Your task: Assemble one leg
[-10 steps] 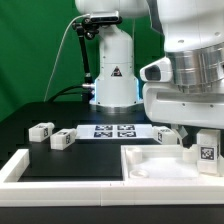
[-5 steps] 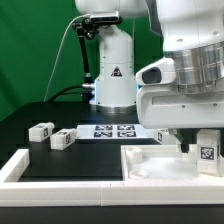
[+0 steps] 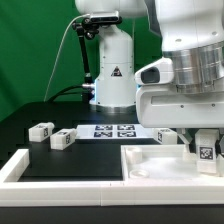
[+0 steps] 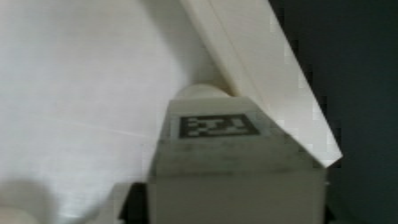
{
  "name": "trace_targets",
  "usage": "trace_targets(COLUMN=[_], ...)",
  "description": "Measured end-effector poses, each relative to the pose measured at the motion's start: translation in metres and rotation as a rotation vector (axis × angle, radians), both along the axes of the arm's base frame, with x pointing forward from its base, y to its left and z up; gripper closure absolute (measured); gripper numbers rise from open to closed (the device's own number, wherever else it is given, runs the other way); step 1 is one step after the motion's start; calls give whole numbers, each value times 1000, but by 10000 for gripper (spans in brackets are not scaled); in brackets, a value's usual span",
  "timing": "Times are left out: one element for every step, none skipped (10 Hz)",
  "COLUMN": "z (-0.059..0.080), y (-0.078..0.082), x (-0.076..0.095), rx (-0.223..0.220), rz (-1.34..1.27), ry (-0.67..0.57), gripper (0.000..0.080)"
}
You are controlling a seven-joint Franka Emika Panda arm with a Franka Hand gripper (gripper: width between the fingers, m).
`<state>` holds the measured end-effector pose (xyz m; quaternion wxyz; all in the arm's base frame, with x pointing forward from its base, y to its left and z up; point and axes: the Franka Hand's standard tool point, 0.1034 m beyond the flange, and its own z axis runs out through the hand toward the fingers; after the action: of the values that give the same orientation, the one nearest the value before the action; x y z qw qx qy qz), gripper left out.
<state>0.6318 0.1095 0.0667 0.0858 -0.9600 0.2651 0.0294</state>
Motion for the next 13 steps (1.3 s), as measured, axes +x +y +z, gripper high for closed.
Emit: trace_targets(z=[0,-1,-1,-1,-2,-2,-2,-2,-2,-2,-3,-3,-2], y=[0,0,-1,-2,-3,-3,-3,-4,-4,-4,-3,0,1], x=[-1,-3,-5,-6,-7,-8,-8,-9,-10,-10,-11,-11,-11], rx=[-3,-7,-9,1,11,19,30,43,51,52,61,71,79], rz=[-106,-262,-359,-509,-650,-735,-798,-928,-1040,-1118,-1250,-1371,-1466], ry=[1,7,-2,9,24,30,45,71,86,99,128,156,173], gripper=[509,509,509,509,509,508,508,508,508,508,508,508,508])
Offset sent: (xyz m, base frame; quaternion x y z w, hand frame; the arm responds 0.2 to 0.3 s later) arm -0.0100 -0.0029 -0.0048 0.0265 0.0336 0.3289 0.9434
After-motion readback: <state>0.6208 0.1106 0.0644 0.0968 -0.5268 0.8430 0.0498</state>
